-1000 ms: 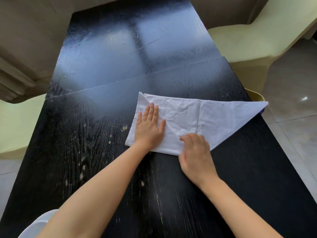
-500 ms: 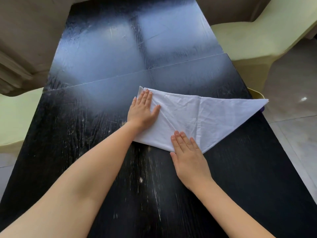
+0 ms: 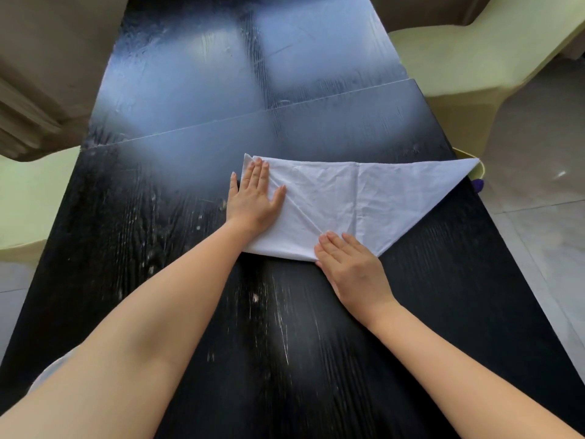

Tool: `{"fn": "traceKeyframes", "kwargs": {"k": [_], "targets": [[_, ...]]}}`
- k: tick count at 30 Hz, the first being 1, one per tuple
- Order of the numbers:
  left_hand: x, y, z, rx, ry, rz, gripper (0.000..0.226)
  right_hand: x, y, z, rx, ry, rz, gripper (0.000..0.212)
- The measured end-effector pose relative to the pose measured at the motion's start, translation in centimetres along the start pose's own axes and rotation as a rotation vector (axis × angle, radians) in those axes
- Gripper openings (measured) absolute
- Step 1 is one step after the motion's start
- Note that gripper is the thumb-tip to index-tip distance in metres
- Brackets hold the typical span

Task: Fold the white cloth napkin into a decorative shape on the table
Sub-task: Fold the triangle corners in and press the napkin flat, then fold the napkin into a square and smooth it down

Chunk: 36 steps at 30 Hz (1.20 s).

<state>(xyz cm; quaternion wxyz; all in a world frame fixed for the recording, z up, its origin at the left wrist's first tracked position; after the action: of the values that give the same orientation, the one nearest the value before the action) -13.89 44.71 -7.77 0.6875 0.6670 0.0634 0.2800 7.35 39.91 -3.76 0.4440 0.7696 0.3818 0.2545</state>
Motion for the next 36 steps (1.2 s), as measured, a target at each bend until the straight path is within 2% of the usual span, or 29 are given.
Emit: {"fn": "traceKeyframes", "kwargs": {"k": [5, 10, 14, 16, 19, 23, 26, 32, 36], "targets": [[-0.9, -0.3, 6.4, 0.041, 0.123, 0.017, 0.069, -0.4, 1.5, 3.6, -0.072, -0.007, -0.175, 0.029], [-0.9, -0.6, 14.2, 0.085, 0.306, 0.052, 0.068, -0.1, 3.0, 7.3, -0.169, 0.120, -0.275, 0.032], [0.0, -1.8, 22.3, 0.149, 0.475, 0.112, 0.065, 1.4, 4.1, 9.7, -0.310, 0.247, -0.348, 0.044], [1.2, -2.4, 25.7, 0.170, 0.448, 0.092, 0.068, 2.6, 4.8, 10.8, -0.393, 0.273, -0.346, 0.046], [4.2, -3.2, 28.0, 0.179, 0.277, 0.022, 0.064, 2.7, 6.3, 11.0, -0.438, 0.211, -0.256, 0.056], [6.0, -3.9, 28.1, 0.111, 0.178, 0.013, 0.056, -4.7, 5.8, 10.1, -0.494, 0.141, -0.223, 0.055], [5.9, -4.5, 28.2, 0.062, 0.177, -0.013, 0.061, -7.4, 4.2, 11.3, -0.606, 0.074, -0.240, 0.061], [5.9, -4.1, 28.0, 0.138, 0.210, 0.092, 0.065, -1.9, 3.3, 13.1, -0.637, -0.078, -0.064, 0.062], [5.7, -4.5, 28.4, 0.085, 0.205, 0.070, 0.068, 2.8, 3.0, 13.7, -0.691, -0.221, 0.020, 0.056]]}}
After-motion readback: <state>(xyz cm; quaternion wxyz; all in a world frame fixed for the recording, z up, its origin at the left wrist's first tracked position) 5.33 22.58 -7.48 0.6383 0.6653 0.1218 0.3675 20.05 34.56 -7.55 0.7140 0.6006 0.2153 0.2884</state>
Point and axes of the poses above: each hand's wrist, its own z-axis away from the middle knuckle, its own y-axis out of the back of the hand, x = y × z, the point moved 8 cm from there along -z, towards the middle knuckle, and after that the axes turned 11 degrees about z, right-handed, at the moved point
